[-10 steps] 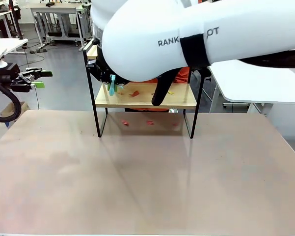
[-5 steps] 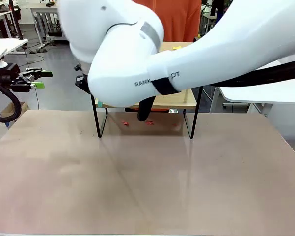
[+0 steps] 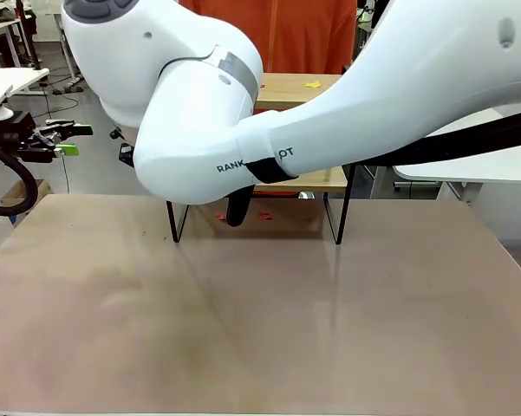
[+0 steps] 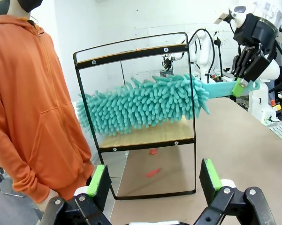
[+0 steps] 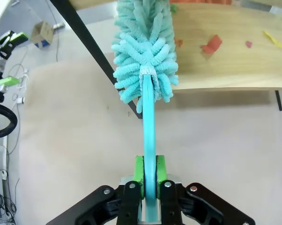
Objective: Clean the shelf.
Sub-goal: Clean the specific section of the Shelf indicated by the human with the Duster.
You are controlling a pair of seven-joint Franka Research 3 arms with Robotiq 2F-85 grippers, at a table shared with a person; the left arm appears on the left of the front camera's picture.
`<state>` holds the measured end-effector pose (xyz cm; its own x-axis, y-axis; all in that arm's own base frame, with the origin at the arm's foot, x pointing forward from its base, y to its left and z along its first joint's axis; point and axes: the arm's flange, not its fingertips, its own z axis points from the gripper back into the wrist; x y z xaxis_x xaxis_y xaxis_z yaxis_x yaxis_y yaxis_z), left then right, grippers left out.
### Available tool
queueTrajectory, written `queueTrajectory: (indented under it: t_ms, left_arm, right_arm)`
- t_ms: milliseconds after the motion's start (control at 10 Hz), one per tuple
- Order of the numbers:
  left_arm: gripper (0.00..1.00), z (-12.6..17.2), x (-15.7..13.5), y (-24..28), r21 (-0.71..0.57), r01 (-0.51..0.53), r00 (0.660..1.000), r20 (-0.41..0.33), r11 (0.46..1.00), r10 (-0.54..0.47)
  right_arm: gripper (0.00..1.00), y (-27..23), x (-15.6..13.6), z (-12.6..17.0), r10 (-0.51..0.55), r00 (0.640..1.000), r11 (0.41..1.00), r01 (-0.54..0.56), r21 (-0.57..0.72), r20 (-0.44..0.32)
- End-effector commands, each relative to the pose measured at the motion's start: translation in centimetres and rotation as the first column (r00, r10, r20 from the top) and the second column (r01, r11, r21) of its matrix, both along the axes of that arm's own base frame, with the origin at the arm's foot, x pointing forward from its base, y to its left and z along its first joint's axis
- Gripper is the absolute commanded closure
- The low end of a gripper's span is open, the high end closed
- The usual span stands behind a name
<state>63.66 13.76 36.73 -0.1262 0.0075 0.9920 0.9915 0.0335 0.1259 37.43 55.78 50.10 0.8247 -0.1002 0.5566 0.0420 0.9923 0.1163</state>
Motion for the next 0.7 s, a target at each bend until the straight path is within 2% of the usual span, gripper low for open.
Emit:
queueTrajectory:
  t_ms: [0, 100, 300, 400, 500, 600]
  left_arm:
    - [0.0, 0.1, -0.3, -0.1, 0.019, 0.004, 1.0, 0.01, 1.0, -0.005]
    - [0.0, 0.1, -0.3, -0.1, 0.019, 0.004, 1.0, 0.01, 1.0, -0.005]
    - [0.0, 0.1, -0.3, -0.1, 0.019, 0.004, 1.0, 0.01, 1.0, -0.005]
    - [0.0, 0.1, -0.3, -0.1, 0.019, 0.004, 1.0, 0.01, 1.0, -0.005]
    - [0.0, 0.1, -0.3, -0.1, 0.019, 0.004, 1.0, 0.01, 1.0, -0.005]
    - [0.0, 0.1, -0.3, -0.1, 0.019, 0.004, 1.0, 0.01, 1.0, -0.005]
  right_arm:
    - [0.87, 0.1, 0.1, -1.0, -0.018, 1.0, 0.999, 0.018, 0.039, 0.004]
    - [0.87, -0.1, 0.0, -1.5, 0.007, 0.999, 0.999, -0.004, 0.053, -0.051]
    - [0.87, -0.6, -0.2, -1.3, 0.047, 0.995, 0.996, -0.041, 0.083, -0.082]
    - [0.87, -0.2, 0.0, -0.6, 0.167, 0.979, 0.977, -0.148, 0.156, -0.116]
    - [0.87, 0.6, 0.2, -1.5, 0.009, 0.998, 0.999, -0.006, 0.048, -0.064]
    - [0.87, 0.6, 0.2, -1.5, 0.009, 0.998, 0.999, -0.006, 0.048, -0.064]
